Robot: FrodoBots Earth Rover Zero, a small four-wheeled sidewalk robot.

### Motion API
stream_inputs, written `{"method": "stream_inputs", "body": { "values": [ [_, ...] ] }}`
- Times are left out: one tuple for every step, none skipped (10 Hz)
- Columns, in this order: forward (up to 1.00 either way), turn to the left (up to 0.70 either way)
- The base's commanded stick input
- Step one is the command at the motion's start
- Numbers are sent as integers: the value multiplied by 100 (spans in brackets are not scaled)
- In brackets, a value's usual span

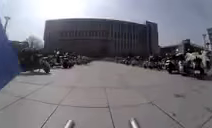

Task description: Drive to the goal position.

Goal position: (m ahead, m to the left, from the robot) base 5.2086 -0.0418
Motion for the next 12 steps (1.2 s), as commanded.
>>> {"method": "stream_inputs", "body": {
  "values": [
    [100,0],
    [100,0],
    [100,0],
    [100,0],
    [100,0],
    [100,0],
    [100,0],
    [100,0],
    [100,-15],
    [100,-27],
    [100,-27],
    [100,-16]
  ]
}}
